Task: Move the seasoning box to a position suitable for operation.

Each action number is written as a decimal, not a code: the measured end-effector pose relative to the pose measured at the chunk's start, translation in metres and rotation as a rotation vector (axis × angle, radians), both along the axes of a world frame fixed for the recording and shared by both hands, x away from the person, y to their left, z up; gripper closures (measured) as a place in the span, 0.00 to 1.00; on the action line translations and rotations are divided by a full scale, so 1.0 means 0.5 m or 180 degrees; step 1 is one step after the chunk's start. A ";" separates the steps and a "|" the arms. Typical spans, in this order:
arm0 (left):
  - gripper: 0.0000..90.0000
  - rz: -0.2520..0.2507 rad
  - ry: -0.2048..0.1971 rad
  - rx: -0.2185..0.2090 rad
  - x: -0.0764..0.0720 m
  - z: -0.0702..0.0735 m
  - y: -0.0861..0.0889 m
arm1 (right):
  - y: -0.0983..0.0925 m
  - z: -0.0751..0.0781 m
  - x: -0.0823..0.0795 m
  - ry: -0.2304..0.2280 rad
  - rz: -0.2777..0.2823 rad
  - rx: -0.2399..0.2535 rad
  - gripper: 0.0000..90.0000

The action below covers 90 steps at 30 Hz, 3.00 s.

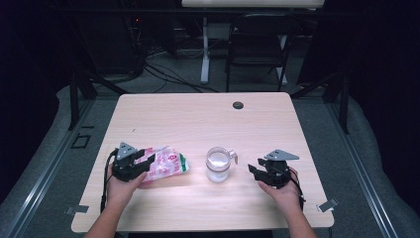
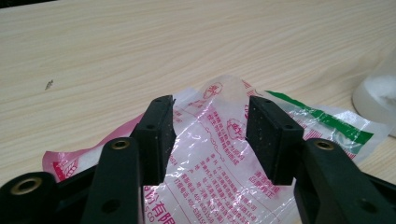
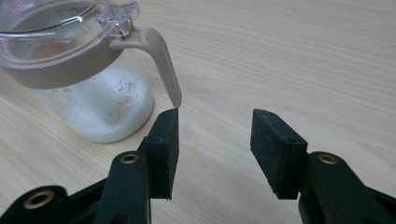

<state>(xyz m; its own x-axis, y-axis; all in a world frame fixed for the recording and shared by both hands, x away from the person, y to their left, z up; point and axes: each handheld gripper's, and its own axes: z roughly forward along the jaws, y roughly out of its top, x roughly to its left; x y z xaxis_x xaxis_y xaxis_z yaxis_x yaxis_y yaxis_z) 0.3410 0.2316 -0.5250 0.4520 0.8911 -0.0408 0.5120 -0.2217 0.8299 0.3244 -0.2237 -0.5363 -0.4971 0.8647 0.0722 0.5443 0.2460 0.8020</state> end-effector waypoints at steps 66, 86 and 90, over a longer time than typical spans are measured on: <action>0.58 0.0118 -0.0015 -0.0203 -0.091 0.003 0.060 | 0.126 -0.052 0.112 0.0122 0.0423 -0.0365 0.90; 0.58 -0.0302 -0.0107 -0.0223 -0.090 0.016 -0.013 | 0.129 -0.046 0.072 0.0131 0.0556 -0.0526 0.88; 0.58 -0.0477 -0.0100 -0.0227 -0.088 0.019 -0.043 | 0.128 -0.046 0.060 0.0120 0.0594 -0.0539 0.87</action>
<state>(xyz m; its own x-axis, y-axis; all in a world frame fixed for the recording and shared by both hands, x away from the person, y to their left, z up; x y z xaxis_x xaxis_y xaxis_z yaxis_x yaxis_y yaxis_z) 0.2972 0.2099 -0.5156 0.5816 0.8090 -0.0855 0.4513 -0.2335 0.8613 0.3544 -0.1597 -0.5593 -0.6491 0.7594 -0.0444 0.5055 0.4742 0.7209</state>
